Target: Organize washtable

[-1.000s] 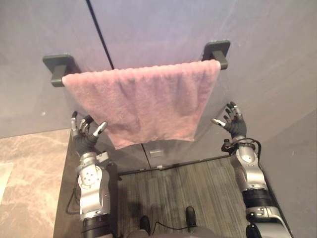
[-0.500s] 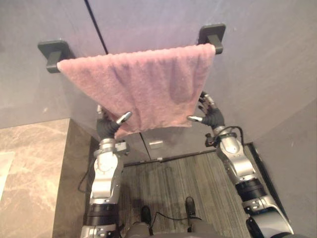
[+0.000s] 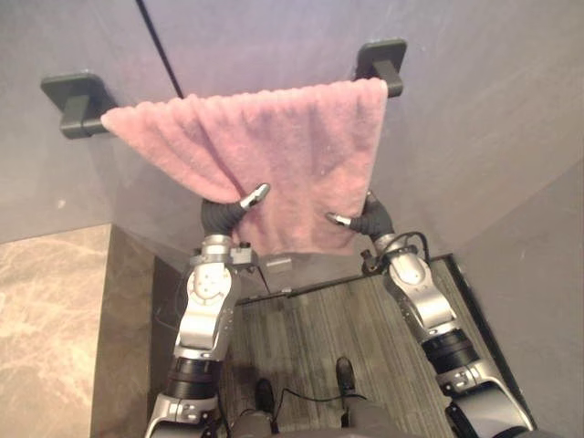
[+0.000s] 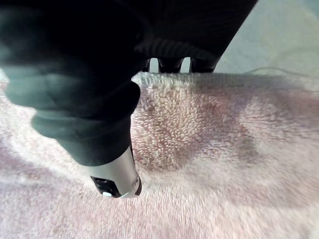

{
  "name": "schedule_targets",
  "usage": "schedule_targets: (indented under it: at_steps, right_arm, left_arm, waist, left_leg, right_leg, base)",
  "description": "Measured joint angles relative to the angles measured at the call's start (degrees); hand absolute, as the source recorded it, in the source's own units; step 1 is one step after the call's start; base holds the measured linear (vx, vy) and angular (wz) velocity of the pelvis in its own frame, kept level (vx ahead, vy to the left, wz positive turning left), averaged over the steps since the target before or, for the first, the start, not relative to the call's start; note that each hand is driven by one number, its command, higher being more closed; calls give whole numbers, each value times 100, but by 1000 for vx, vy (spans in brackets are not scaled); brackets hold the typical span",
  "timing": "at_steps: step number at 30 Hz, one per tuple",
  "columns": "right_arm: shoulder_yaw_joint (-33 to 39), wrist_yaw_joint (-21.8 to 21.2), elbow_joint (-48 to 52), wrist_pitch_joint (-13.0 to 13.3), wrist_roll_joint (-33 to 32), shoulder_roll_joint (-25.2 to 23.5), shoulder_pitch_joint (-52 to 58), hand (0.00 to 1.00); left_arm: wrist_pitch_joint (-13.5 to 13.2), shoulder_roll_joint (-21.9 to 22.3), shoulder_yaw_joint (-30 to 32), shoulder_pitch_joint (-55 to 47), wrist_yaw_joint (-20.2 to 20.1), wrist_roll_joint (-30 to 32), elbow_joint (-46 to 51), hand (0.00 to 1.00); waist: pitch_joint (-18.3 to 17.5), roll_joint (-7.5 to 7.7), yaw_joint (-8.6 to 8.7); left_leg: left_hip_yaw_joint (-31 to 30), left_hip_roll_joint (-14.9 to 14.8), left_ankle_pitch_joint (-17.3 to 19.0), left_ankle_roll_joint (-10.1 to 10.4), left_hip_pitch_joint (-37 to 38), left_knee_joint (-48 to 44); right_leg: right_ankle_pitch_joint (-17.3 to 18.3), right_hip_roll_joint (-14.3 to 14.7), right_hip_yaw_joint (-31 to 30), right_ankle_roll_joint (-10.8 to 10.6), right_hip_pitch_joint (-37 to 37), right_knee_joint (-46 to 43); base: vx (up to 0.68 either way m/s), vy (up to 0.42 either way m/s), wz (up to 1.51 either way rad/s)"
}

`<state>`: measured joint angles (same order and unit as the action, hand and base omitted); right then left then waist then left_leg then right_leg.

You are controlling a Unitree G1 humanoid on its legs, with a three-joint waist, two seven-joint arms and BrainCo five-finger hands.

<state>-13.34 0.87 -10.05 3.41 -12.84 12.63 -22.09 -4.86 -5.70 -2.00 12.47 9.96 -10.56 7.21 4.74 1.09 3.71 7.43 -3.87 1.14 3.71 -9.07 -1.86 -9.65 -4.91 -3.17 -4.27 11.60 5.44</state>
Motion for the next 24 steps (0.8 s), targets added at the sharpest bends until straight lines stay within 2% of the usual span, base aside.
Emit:
schedule_targets:
  at_steps: [6,15,24]
  right_arm:
    - [104,4,-3,0,27,-31,194,100]
    - [432,-4,38,6,211,-379,307,100]
    - [674,-3,234,0,362,-634,408,100]
  left_arm:
    - [0,173,48,-59,0,3,-2,100]
    - [-12,402,242,-178,-137,26,-1,100]
    - [-36,672,472,-220,-242,226,-2,100]
  waist:
    - [0,0,20]
    - [-8,-5,24]
    - [-18,-16,66]
  left_leg:
    - [4,-13,-37,-6,153,147]
    - [-9,7,-250,-3,394,608]
    - [-18,102,-276,-30,518,713]
  right_leg:
    - [0,22,-29,-1,-75,-5]
    - [51,30,-86,-70,-75,-43]
    - [88,-29,-11,-120,-139,-65]
  base:
    - [3,11,0]
    - [3,10,0]
    - [44,42,1]
